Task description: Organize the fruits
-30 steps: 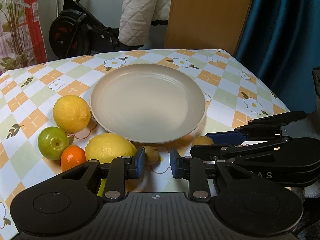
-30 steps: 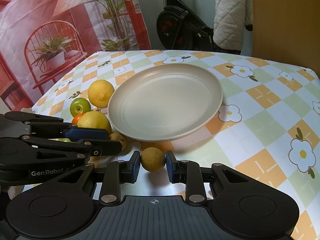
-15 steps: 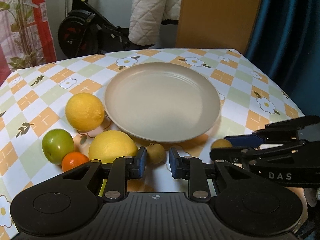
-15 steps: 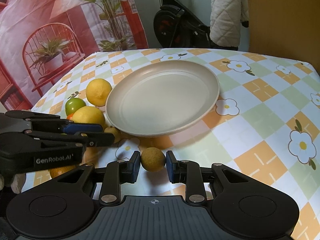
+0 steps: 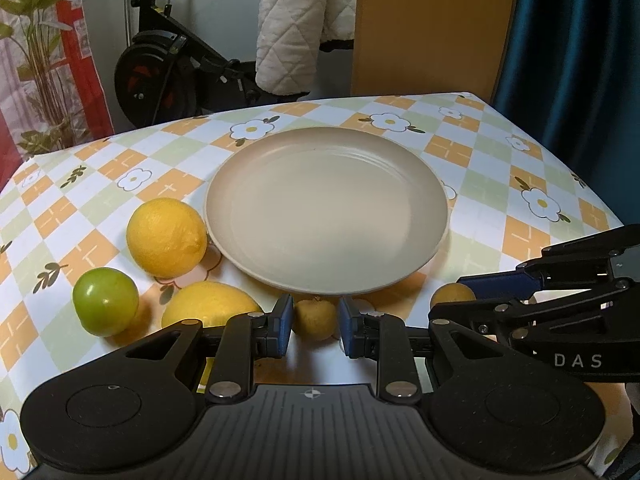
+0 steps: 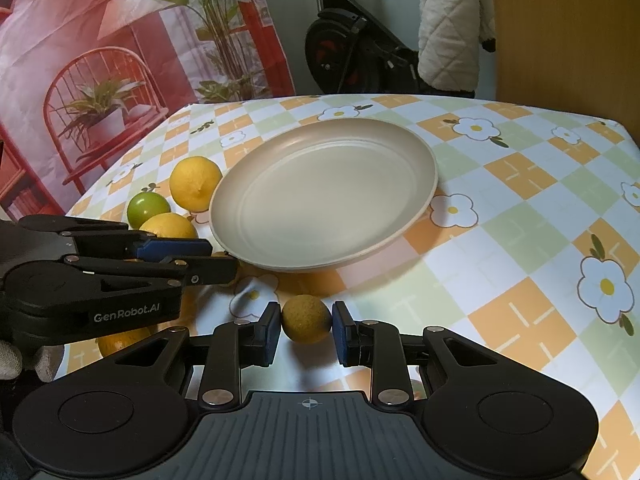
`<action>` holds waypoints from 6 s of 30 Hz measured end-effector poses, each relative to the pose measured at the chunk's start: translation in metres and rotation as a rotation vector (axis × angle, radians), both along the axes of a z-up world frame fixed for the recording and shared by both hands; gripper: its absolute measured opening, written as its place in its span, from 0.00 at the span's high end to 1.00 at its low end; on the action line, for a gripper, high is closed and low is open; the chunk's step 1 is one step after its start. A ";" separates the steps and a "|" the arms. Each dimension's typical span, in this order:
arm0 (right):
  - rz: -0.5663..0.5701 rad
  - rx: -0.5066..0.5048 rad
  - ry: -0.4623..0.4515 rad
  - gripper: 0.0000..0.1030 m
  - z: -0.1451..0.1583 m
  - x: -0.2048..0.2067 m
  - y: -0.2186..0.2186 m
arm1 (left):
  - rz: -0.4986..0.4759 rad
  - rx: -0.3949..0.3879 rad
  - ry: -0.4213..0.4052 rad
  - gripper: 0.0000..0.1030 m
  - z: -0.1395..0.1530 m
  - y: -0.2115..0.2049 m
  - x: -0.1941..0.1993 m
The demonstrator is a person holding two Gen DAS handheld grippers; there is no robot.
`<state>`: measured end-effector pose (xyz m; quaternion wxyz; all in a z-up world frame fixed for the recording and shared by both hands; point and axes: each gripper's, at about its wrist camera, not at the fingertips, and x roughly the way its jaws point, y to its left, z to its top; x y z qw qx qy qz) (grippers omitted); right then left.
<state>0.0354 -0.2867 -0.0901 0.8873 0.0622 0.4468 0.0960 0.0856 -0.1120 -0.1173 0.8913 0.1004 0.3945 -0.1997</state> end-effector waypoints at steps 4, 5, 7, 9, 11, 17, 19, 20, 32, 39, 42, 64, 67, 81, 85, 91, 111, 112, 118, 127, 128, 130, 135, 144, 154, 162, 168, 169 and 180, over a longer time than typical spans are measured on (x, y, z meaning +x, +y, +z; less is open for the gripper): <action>-0.003 0.001 0.001 0.76 0.000 0.000 0.000 | -0.010 0.013 -0.007 0.73 -0.001 -0.001 -0.001; -0.002 0.001 0.001 0.76 -0.001 0.000 0.000 | -0.011 0.015 -0.008 0.73 -0.001 -0.001 -0.002; -0.002 0.001 0.001 0.76 -0.001 0.000 -0.001 | -0.013 0.017 -0.006 0.73 0.000 0.001 -0.003; -0.001 0.002 0.001 0.76 -0.001 0.001 0.000 | -0.020 0.020 -0.010 0.73 0.000 0.001 -0.004; 0.000 0.002 0.000 0.76 0.000 0.000 0.000 | -0.027 0.029 -0.016 0.72 -0.001 -0.001 -0.005; 0.002 0.003 -0.005 0.76 0.002 -0.001 0.002 | -0.042 0.060 -0.039 0.72 -0.002 -0.003 -0.006; 0.000 0.003 -0.005 0.76 0.001 -0.001 0.001 | -0.050 0.068 -0.044 0.72 -0.002 -0.003 -0.007; -0.001 0.003 -0.004 0.76 0.001 0.000 0.002 | -0.054 0.070 -0.044 0.72 -0.002 -0.003 -0.008; 0.002 0.005 -0.008 0.76 0.003 -0.002 0.003 | -0.066 0.066 -0.043 0.74 -0.003 0.005 -0.015; 0.002 0.003 -0.025 0.76 0.010 -0.005 0.005 | -0.045 0.016 -0.066 0.74 0.008 0.012 -0.019; 0.003 0.000 -0.036 0.76 0.013 -0.005 0.004 | -0.053 -0.003 -0.089 0.74 0.015 0.012 -0.022; -0.032 -0.132 -0.175 0.76 0.027 0.081 0.002 | 0.061 -0.113 -0.075 0.74 0.032 0.010 0.066; -0.038 -0.159 -0.174 0.76 0.020 0.101 0.001 | 0.086 -0.123 -0.051 0.74 0.027 0.011 0.081; -0.041 -0.202 -0.127 0.76 -0.006 0.131 0.000 | 0.063 -0.084 0.025 0.74 0.010 -0.003 0.113; -0.055 -0.201 -0.114 0.74 -0.008 0.130 -0.002 | 0.061 -0.073 0.046 0.74 0.005 -0.004 0.117; -0.074 -0.194 -0.114 0.73 -0.004 0.123 -0.006 | 0.063 -0.076 0.061 0.73 0.005 -0.003 0.117; -0.094 -0.105 -0.191 0.72 0.044 0.061 0.018 | 0.055 -0.157 -0.028 0.71 0.070 0.048 0.058; -0.090 -0.100 -0.195 0.72 0.046 0.057 0.022 | 0.054 -0.153 -0.032 0.71 0.073 0.053 0.053; -0.066 -0.079 -0.203 0.72 0.049 0.037 0.046 | 0.082 -0.155 -0.039 0.71 0.075 0.077 0.032; 0.005 -0.073 -0.174 0.72 0.042 0.023 0.083 | 0.116 -0.186 -0.028 0.71 0.067 0.103 0.013; 0.010 -0.072 -0.168 0.72 0.040 0.022 0.086 | 0.117 -0.192 -0.022 0.71 0.065 0.105 0.012; 0.019 -0.069 -0.151 0.72 0.035 0.021 0.090 | 0.121 -0.203 -0.002 0.71 0.059 0.108 0.011; 0.042 -0.058 -0.105 0.71 0.024 0.019 0.098 | 0.126 -0.227 0.037 0.61 0.046 0.115 0.011; 0.085 -0.042 -0.077 0.67 0.020 0.026 0.111 | 0.119 -0.245 0.047 0.56 0.038 0.118 0.014; 0.085 0.024 -0.036 0.58 0.010 0.036 0.115 | 0.086 -0.268 0.094 0.56 0.029 0.115 0.018; 0.069 0.076 0.004 0.52 -0.002 0.041 0.114 | 0.075 -0.292 0.156 0.48 0.013 0.110 0.024; 0.064 0.086 0.001 0.52 -0.004 0.041 0.113 | 0.061 -0.303 0.176 0.47 0.007 0.106 0.026; 0.063 0.087 0.001 0.52 -0.004 0.041 0.113 | 0.060 -0.304 0.178 0.47 0.006 0.104 0.027; 0.050 0.109 0.007 0.52 -0.004 0.039 0.110 | 0.015 -0.271 0.193 0.46 0.000 0.089 0.030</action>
